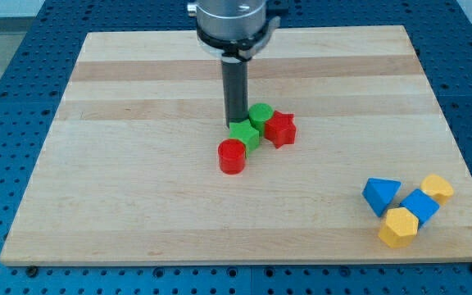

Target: Move red star from green circle

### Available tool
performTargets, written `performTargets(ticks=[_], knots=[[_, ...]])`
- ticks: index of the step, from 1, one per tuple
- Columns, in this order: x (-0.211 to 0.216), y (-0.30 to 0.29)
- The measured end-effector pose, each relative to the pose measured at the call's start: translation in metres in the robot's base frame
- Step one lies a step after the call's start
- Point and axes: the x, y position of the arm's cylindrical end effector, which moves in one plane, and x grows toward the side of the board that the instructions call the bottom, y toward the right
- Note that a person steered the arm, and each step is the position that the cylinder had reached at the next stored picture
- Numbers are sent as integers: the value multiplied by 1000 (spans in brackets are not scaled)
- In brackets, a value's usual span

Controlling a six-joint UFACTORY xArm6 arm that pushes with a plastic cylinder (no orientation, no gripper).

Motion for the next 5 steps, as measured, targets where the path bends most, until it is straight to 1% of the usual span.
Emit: performTargets(ticks=[2, 3, 4, 5], knots=[[1, 53], [-18, 41], [-54, 41], [-49, 55]])
